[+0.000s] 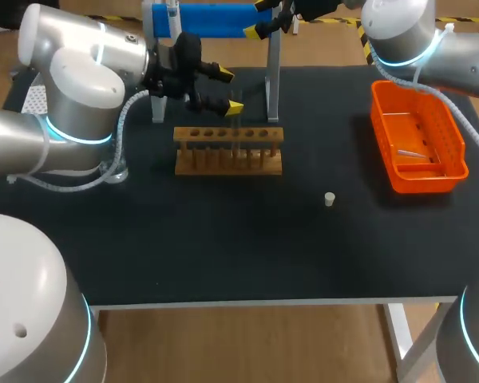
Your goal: Invert the test tube, pick up the pipette, mount the tip to pipette, aspirate from beaker and dispense into the tube, eject the tip, return the pipette, and cap with the stopper.
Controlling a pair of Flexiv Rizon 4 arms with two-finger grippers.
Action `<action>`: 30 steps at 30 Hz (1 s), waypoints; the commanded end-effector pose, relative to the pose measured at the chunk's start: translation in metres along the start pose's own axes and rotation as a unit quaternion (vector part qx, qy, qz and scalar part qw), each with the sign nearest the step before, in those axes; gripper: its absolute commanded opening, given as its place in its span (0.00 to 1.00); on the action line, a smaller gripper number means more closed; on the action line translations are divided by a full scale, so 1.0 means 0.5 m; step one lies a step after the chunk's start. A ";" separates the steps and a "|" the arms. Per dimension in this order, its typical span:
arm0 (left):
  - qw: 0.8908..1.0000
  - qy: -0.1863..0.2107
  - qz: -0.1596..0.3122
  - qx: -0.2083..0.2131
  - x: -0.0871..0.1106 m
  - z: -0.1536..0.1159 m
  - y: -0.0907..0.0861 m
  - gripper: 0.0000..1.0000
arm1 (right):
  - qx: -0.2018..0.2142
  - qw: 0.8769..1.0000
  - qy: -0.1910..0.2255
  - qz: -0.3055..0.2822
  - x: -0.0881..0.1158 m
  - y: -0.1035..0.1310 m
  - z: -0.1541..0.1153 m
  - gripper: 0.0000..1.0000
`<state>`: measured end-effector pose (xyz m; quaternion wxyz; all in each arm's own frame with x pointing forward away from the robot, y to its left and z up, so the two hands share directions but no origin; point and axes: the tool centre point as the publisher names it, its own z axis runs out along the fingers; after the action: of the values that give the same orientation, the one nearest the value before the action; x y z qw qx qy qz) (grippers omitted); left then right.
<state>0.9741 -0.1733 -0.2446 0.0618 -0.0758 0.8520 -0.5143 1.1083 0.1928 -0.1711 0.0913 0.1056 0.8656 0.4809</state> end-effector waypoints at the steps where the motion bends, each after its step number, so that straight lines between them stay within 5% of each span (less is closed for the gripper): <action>1: 1.000 -0.001 0.000 -0.004 -0.009 0.028 0.014 1.00 | 0.003 1.000 0.002 0.000 -0.002 0.002 -0.002 1.00; 30: 0.999 -0.023 -0.004 -0.041 -0.012 0.081 0.061 1.00 | 0.003 1.000 0.002 0.000 -0.002 0.002 -0.002 1.00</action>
<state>0.9845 -0.1916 -0.2888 0.0758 -0.0925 0.8696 -0.4791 1.1083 0.1928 -0.1711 0.0913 0.1056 0.8656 0.4809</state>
